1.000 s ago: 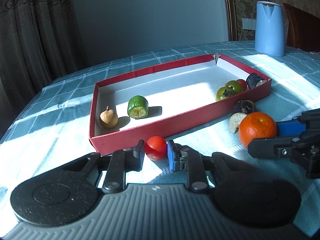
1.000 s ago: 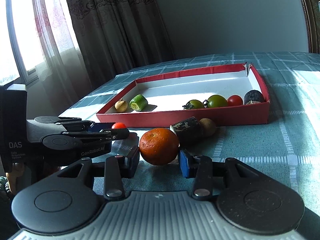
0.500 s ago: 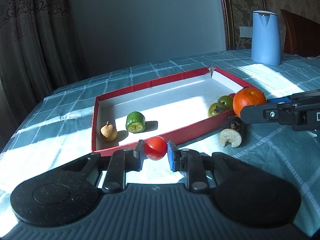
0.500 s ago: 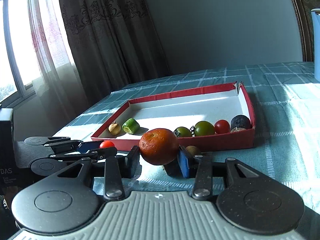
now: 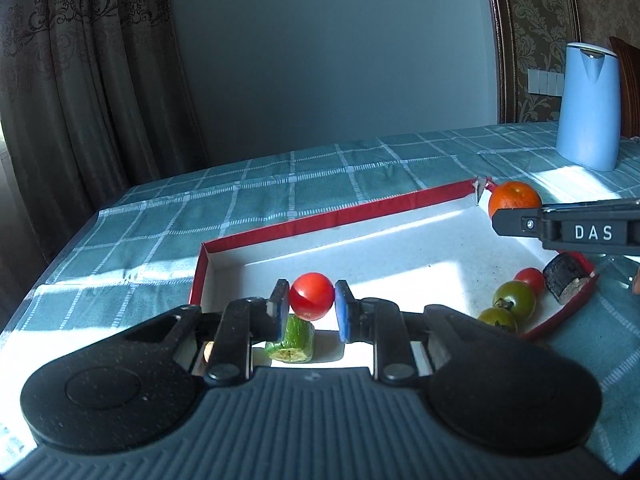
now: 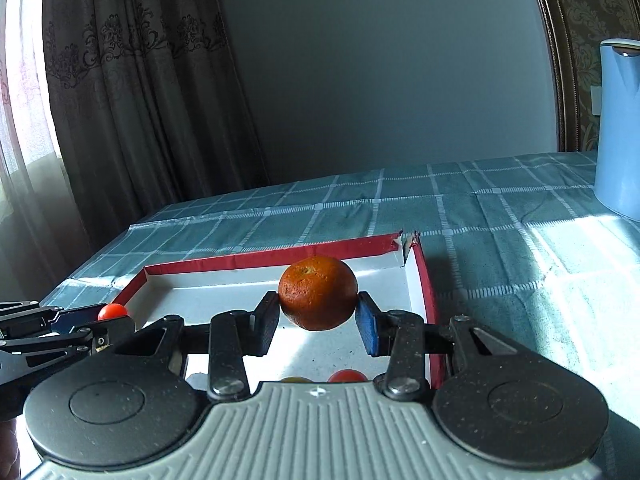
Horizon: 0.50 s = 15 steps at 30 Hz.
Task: Organize fruits
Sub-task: 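Carry the tomato and tangerine over the box and open both tools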
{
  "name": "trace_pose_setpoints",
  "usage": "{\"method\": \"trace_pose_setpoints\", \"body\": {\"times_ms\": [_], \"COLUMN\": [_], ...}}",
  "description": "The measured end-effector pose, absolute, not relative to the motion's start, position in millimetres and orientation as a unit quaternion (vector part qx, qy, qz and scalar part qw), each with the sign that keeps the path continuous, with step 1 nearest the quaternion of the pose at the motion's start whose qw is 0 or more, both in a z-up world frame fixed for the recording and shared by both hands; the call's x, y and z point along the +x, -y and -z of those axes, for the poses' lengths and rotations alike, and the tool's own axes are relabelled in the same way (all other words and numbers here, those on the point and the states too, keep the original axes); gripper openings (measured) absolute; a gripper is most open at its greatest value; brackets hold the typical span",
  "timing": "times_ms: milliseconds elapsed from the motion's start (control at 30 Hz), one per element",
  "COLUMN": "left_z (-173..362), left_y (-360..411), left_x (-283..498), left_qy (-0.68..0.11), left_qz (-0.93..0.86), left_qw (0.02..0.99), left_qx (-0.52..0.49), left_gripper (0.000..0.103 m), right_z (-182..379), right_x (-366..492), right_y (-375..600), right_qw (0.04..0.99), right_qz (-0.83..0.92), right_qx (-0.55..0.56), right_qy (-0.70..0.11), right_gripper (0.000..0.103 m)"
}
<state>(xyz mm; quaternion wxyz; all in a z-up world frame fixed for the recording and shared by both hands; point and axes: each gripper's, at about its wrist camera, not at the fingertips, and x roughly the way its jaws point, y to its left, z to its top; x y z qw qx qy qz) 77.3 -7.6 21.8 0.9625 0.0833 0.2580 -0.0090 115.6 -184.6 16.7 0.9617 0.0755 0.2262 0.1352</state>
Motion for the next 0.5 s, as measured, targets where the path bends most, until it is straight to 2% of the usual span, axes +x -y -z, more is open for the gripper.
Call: {"method": "trace_pose_setpoints", "body": {"times_ms": [267, 500], "left_z": [-2.9, 6.8], "left_y": [-1.5, -0.3], "left_x": [126.7, 136.2], "left_qy": [-0.308, -0.318], "left_qz": [-0.040, -0.057], "left_qw": [0.949, 0.944], "left_qx": [0.052, 0.063], "left_gripper": [0.023, 0.023], "right_z": [-5.8, 5.8], "right_x": [149.9, 170.4], "right_y": [184.2, 183.4], "right_qw": [0.957, 0.949], "right_qz": [-0.113, -0.088], "right_qx": [0.075, 0.066], "right_qy": [-0.258, -0.296], "right_gripper": [0.041, 0.041]}}
